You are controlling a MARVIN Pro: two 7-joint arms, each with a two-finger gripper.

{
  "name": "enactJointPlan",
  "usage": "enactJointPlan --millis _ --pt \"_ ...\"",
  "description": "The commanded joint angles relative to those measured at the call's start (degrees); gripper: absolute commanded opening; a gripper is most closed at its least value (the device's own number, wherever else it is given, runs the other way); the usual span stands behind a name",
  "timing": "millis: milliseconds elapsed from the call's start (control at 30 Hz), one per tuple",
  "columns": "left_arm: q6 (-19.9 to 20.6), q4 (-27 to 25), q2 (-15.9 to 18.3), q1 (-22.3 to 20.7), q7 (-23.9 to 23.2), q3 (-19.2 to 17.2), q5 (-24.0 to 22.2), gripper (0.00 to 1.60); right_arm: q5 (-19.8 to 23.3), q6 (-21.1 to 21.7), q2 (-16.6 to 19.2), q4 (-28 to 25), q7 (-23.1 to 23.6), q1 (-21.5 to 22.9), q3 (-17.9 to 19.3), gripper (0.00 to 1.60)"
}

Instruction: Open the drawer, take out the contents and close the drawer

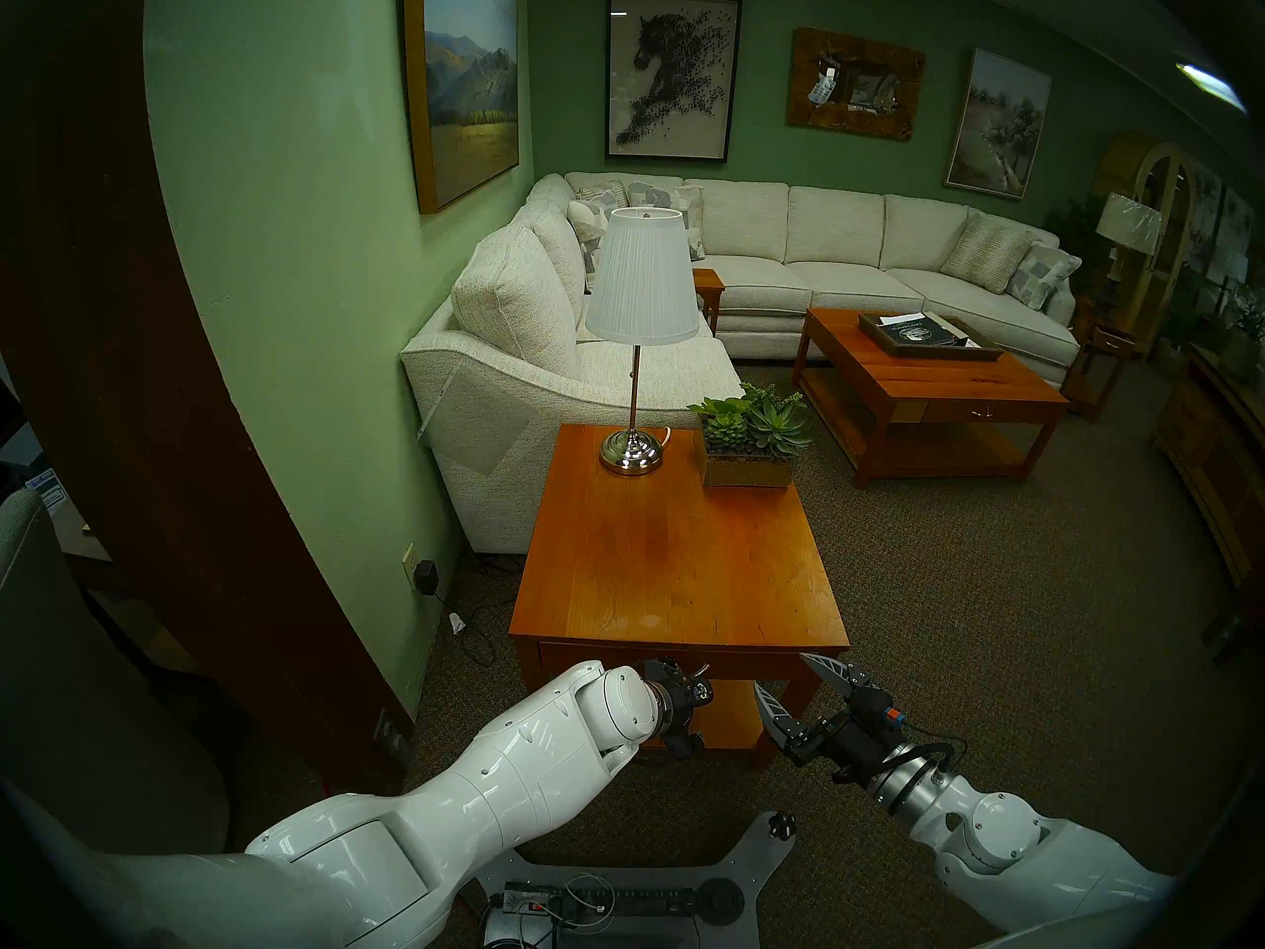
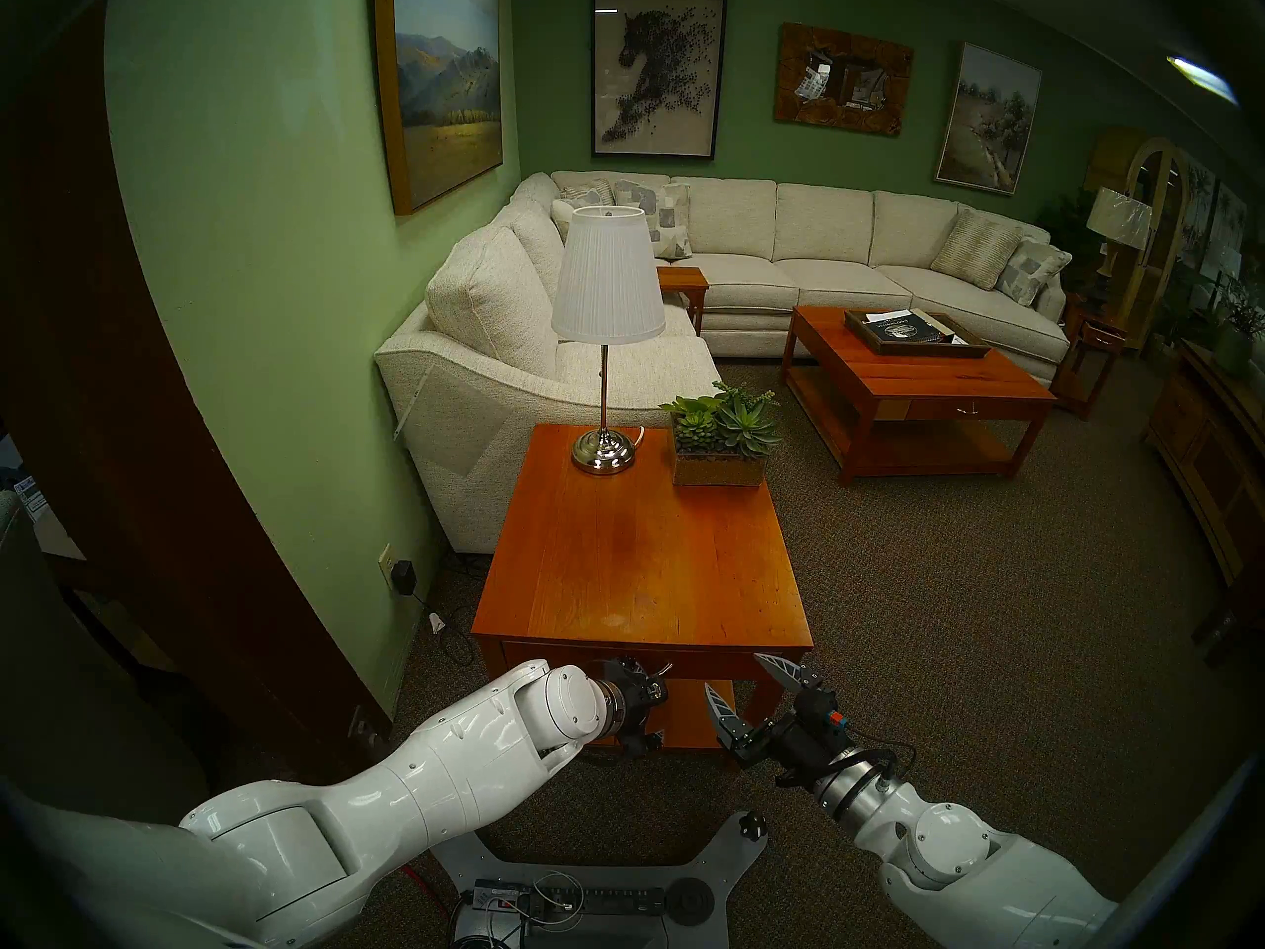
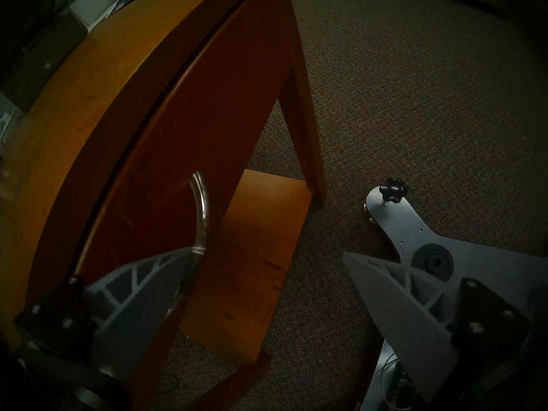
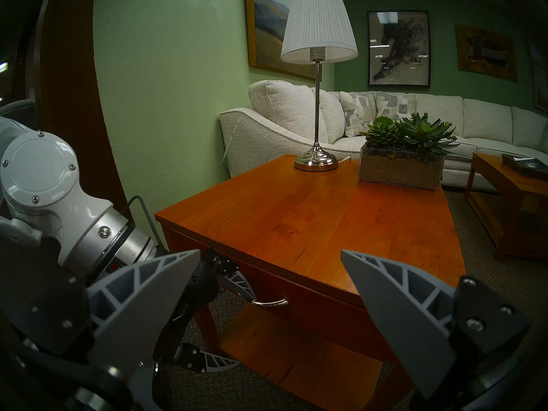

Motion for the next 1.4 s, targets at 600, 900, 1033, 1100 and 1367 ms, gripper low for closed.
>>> enactJointPlan --millis 600,900,1033,1100,1367 --pt "-0.1 -14.7 6.9 7.6 -3.4 3.5 0.8 1.60 0.1 -0.4 0.1 -1.3 0.0 0.5 0.5 1.60" --pt "-0.6 -21.2 10.2 9.7 -4.5 4.1 0.6 1.60 0.1 -0.4 0.1 -1.2 0.0 0.5 0.5 1.60" --pt "1.7 -24.3 11.8 10.6 -5.7 3.8 0.2 1.60 0.1 -0.4 0.1 -1.3 0.0 0.5 0.5 1.60" --pt "2.7 -25.6 12.6 11.1 -5.9 3.7 0.3 1.60 0.1 -0.4 0.1 -1.3 0.0 0.5 0.5 1.60" --pt "7.3 -30.3 14.9 12.5 -8.6 3.9 0.1 1.60 0.1 -0.4 0.1 -1.4 -0.1 0.4 0.6 1.60"
